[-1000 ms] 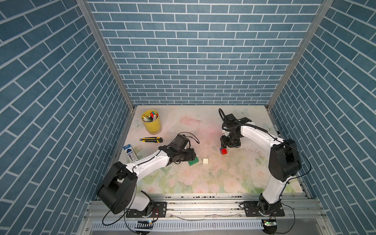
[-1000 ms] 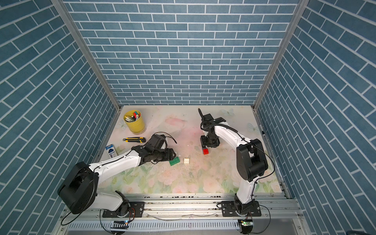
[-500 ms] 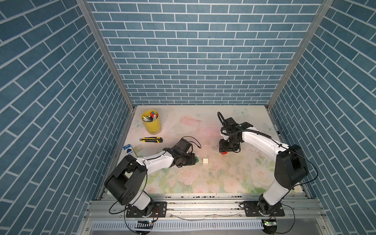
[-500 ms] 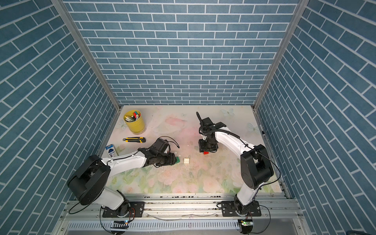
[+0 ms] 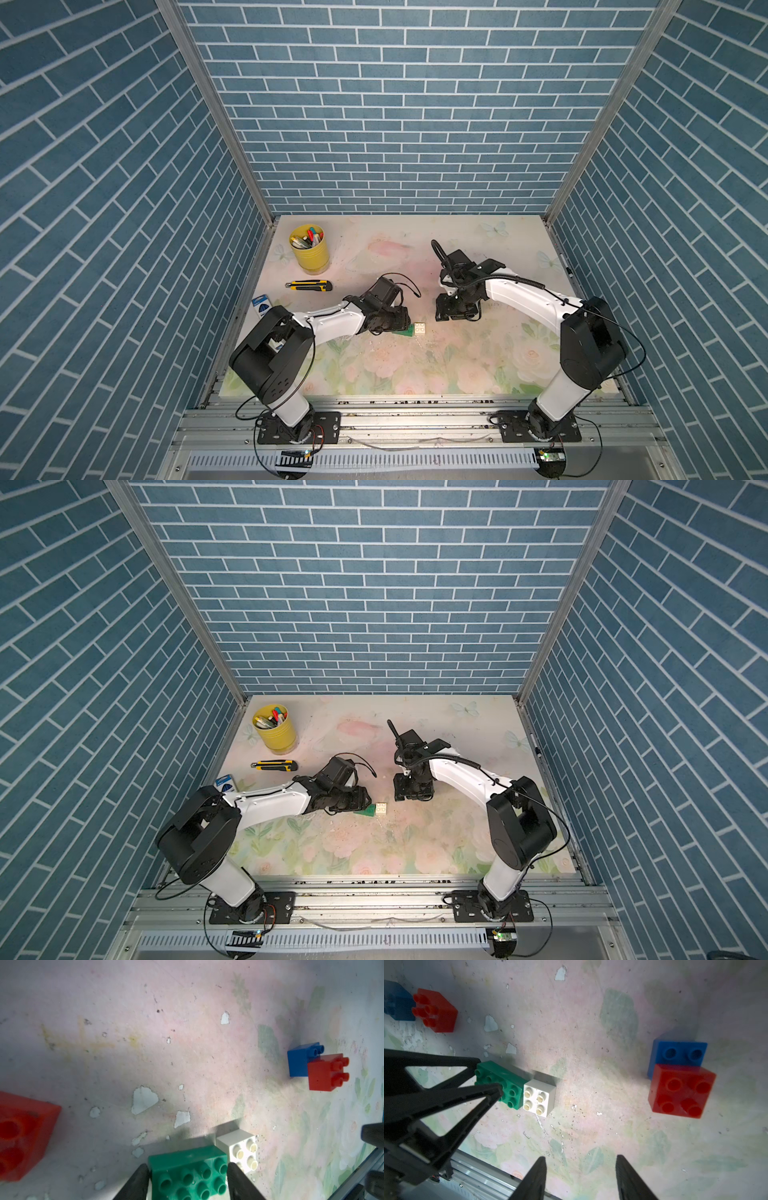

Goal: Assemble the letter y with lego
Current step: Move the lego brick at the center of the board.

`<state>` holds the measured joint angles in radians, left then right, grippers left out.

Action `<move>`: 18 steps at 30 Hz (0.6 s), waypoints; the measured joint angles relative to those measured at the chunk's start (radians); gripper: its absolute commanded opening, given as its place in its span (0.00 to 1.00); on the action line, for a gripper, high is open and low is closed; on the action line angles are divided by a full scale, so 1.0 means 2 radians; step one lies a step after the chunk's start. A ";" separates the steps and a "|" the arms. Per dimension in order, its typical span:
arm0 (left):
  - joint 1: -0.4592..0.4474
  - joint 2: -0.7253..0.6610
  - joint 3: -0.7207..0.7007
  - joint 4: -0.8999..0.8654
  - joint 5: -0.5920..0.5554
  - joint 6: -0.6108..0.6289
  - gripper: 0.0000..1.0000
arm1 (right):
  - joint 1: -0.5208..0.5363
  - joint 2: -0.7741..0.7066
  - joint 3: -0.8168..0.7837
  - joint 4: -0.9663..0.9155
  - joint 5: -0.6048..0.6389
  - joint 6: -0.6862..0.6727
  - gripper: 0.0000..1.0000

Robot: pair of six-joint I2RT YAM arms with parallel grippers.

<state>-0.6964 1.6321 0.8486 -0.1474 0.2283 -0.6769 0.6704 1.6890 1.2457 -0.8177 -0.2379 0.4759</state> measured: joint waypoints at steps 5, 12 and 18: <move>-0.001 -0.010 -0.009 0.000 0.001 0.000 0.62 | 0.005 0.013 0.000 0.009 0.001 0.017 0.58; -0.002 -0.019 -0.018 0.002 0.010 0.000 0.62 | 0.005 0.031 0.000 0.012 0.003 0.030 0.57; -0.007 -0.016 -0.017 0.007 0.032 0.006 0.61 | 0.005 0.033 0.000 0.014 0.003 0.035 0.57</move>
<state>-0.7105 1.5997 0.8139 -0.1329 0.2920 -0.6647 0.6807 1.7554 1.2465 -0.7906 -0.2314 0.5461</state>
